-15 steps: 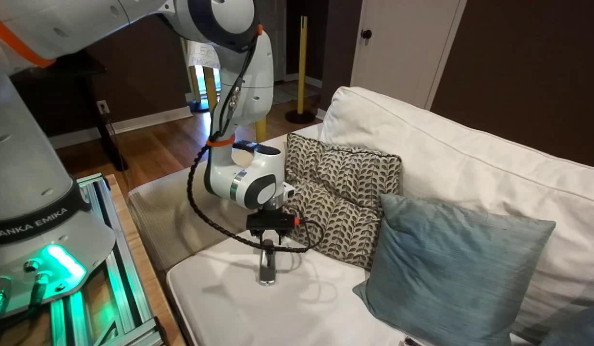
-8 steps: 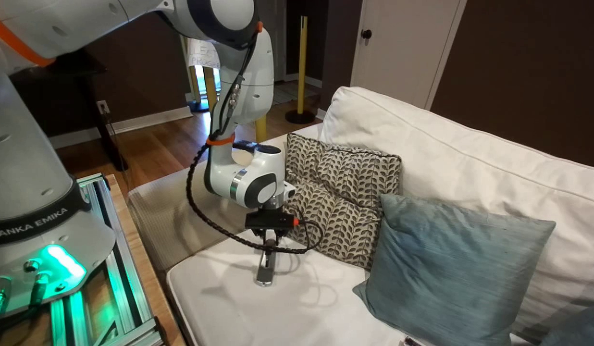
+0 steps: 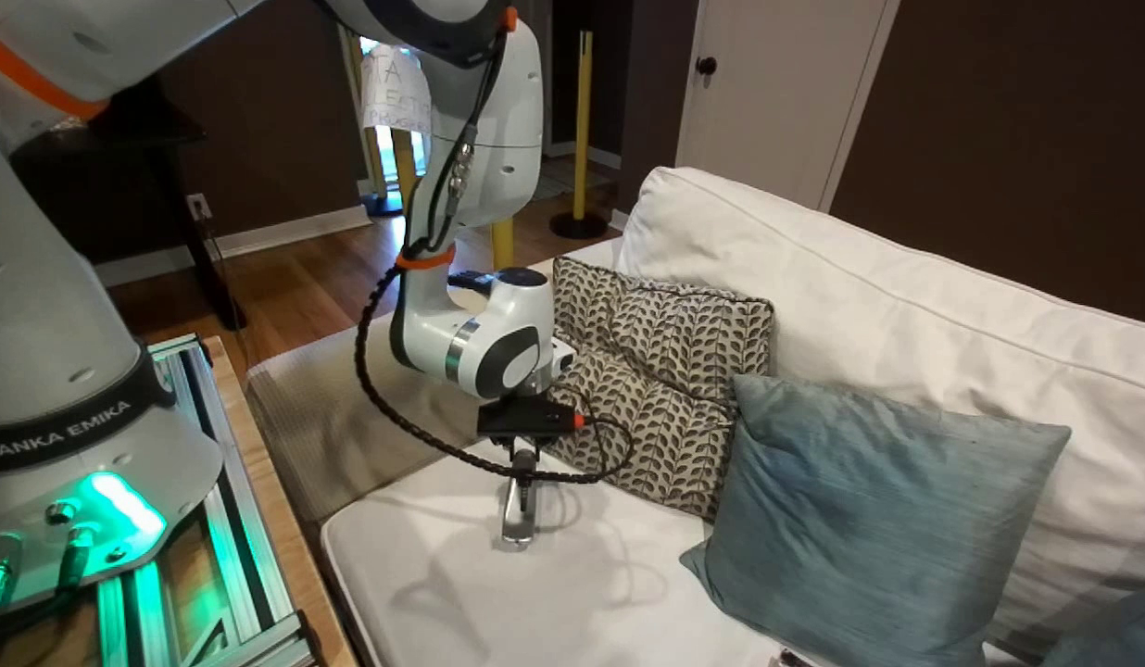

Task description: Flip the remote control over

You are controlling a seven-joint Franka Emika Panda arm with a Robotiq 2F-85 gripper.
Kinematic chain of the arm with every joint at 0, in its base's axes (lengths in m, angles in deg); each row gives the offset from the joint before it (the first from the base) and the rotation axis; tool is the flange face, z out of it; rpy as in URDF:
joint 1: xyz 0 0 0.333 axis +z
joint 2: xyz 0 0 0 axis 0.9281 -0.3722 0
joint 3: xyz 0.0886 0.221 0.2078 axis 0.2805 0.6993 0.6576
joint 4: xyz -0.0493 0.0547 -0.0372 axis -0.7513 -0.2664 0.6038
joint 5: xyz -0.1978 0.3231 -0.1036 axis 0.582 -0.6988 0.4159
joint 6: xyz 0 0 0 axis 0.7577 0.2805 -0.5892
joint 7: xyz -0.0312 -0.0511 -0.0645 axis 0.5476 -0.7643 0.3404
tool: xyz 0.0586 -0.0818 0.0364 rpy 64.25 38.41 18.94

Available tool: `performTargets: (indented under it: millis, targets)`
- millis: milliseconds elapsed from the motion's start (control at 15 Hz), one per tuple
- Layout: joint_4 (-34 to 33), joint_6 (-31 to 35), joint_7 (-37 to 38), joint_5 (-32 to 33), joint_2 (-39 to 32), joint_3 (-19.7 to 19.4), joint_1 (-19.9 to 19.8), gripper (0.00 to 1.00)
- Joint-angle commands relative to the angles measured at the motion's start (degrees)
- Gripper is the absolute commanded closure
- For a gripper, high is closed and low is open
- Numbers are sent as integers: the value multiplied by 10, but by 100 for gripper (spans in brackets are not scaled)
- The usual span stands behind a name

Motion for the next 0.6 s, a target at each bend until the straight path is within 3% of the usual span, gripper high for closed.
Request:
performTargets:
  millis: [0,200,533]
  targets:
    - [59,48,-40,64,48,23,-69,85]
    - [80,64,-68,124,60,53,-137,85]
    - [103,50,-115,244,52,140,-299,85]
